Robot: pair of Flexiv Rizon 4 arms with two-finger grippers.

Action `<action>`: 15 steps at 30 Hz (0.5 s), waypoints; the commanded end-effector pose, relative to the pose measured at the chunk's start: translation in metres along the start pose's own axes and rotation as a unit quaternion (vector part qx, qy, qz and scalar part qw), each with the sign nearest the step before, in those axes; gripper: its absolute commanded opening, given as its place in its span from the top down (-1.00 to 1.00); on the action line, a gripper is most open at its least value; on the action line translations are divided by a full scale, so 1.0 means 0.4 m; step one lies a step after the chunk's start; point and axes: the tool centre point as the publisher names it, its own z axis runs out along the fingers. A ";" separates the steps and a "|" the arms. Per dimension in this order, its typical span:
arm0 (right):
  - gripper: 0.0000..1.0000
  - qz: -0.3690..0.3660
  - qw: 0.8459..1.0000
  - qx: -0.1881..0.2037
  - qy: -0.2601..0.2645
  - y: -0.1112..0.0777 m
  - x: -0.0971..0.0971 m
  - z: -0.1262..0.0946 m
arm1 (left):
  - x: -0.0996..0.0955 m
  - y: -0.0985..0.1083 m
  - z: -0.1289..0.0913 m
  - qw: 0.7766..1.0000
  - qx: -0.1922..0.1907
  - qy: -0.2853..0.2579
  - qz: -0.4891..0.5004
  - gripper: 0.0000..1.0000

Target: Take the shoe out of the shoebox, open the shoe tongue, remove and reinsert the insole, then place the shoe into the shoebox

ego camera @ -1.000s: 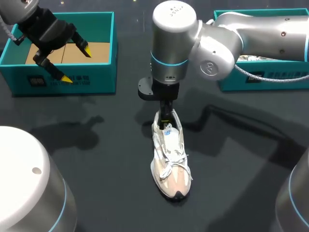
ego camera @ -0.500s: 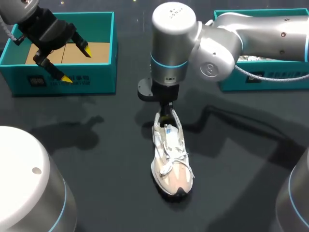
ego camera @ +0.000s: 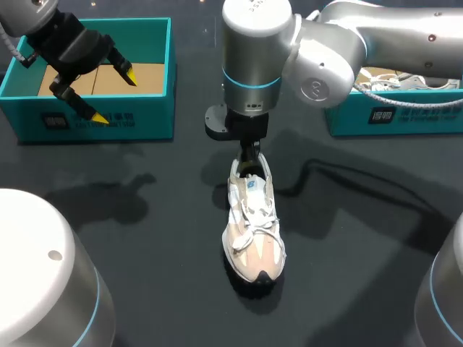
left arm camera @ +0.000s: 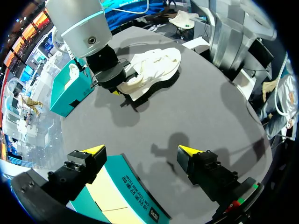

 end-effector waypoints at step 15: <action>1.00 0.008 0.999 0.029 -0.013 -0.068 -0.083 -0.199 | 0.000 0.001 0.001 1.000 -0.001 0.001 0.000 -1.00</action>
